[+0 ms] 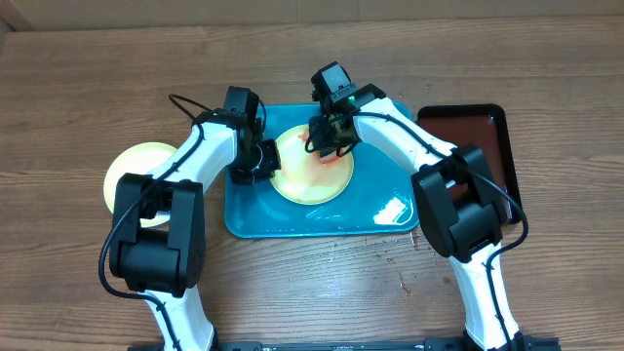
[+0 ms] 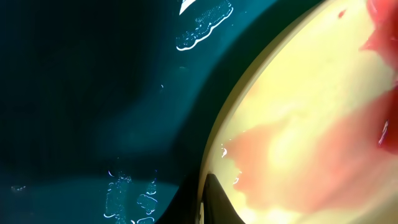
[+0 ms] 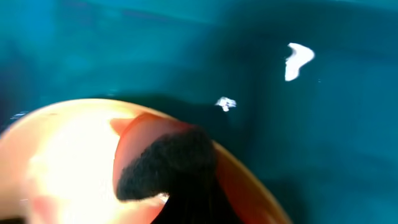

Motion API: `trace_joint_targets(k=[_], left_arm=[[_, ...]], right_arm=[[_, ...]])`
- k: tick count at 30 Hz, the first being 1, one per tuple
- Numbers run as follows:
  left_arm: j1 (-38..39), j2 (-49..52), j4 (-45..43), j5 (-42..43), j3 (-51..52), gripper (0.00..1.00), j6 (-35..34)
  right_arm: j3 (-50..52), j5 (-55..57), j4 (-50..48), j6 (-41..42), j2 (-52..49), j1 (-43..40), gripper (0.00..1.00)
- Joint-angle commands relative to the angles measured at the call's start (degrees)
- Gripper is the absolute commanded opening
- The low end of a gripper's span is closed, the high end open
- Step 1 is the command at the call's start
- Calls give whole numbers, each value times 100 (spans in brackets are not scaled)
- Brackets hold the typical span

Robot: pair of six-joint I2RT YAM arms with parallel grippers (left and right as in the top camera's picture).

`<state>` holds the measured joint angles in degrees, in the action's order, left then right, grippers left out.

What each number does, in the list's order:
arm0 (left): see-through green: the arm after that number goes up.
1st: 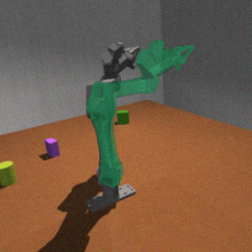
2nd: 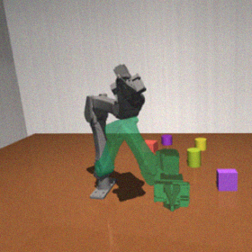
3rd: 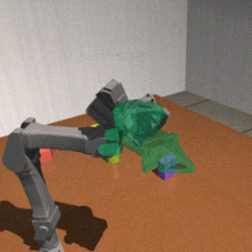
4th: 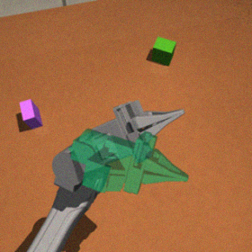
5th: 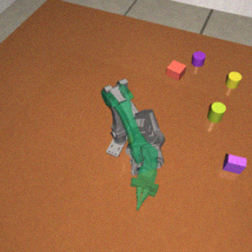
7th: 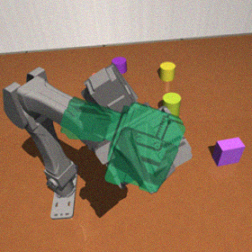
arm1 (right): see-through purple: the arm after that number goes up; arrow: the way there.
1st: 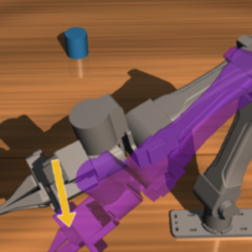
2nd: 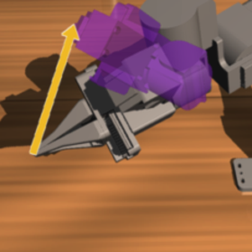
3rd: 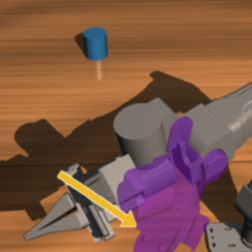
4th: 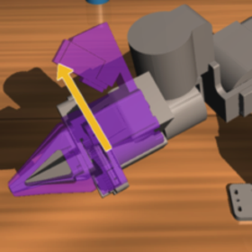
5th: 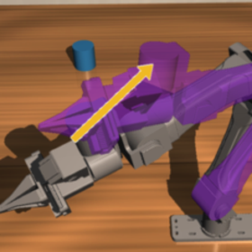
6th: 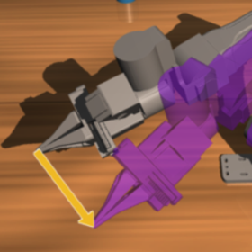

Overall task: Clean dirty plates on tray and stack at the side
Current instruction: 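Scrub the yellow plate with the sponge while left gripper holds it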

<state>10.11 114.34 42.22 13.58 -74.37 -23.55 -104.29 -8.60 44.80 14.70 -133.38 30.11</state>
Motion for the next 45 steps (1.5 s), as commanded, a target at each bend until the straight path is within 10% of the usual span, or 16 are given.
trace_joint_targets(k=[1,14,31,45], left_arm=[[-44,256,50,-343,153,4,131],[-46,256,37,-343,153,4,131],[-46,256,42,-345,153,4,133],[-46,254,39,-345,153,4,133]], right_arm=[[79,-1185,2,52,-485,295,4],[66,-2337,1036,-437,-474,181,4],[68,1410,1547,-247,-138,-282,4],[74,1355,341,-76,-142,90,4]])
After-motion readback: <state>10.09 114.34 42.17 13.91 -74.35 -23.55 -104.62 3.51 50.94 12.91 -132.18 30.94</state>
